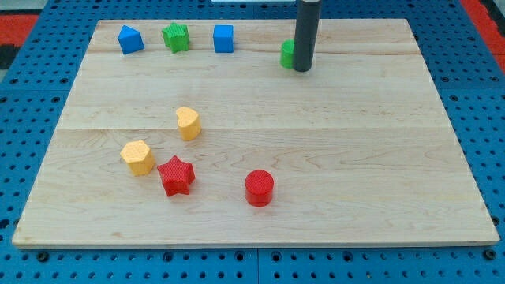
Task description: Push the green circle to the top center of the board
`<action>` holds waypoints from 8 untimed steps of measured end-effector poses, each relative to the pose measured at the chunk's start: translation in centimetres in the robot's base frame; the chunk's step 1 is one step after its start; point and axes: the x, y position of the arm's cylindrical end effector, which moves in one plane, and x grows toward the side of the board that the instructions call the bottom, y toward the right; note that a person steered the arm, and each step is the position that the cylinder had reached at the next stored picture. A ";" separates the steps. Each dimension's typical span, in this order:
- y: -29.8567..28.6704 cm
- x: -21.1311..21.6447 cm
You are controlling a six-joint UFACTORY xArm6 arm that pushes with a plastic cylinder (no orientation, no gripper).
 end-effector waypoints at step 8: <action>-0.9 -4.2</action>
